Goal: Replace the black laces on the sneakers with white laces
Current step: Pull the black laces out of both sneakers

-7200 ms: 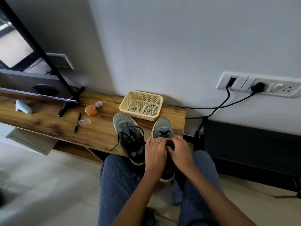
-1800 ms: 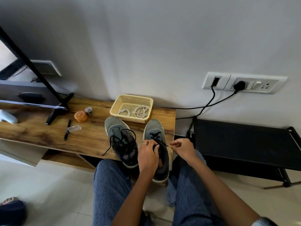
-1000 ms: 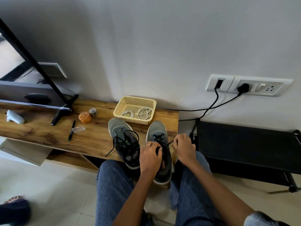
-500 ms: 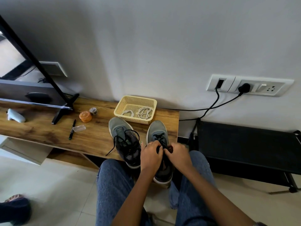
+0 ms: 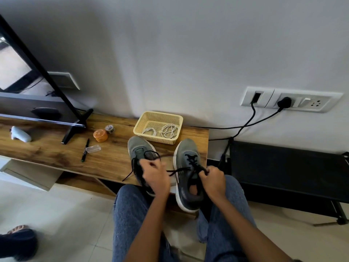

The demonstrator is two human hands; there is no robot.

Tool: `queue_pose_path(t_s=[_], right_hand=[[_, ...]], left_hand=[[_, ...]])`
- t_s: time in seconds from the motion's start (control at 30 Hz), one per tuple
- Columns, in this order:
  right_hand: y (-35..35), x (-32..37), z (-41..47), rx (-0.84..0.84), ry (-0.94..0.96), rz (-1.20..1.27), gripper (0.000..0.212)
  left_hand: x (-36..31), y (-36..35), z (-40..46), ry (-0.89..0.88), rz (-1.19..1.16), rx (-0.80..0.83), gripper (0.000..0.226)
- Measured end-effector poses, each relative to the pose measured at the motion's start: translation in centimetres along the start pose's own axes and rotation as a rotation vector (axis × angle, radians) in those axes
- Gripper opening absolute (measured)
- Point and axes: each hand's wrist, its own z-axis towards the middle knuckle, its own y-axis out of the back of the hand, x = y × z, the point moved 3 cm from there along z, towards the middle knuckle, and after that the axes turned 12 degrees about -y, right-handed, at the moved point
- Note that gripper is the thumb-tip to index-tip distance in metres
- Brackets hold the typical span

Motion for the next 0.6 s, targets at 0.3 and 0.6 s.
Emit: queue_pose_path(t_s=[0.3, 0.6], right_hand=[[0.4, 0.4, 0.2, -0.004, 0.045, 0.045, 0.018], [-0.1, 2.3, -1.0, -0.057, 0.406, -0.242, 0.028]], left_hand=[[-0.6, 1.3, 3.9, -0.18, 0.377, 0.226, 0.017], [0.2, -1.8, -3.0, -0.721, 0.726, 0.443, 0.037]])
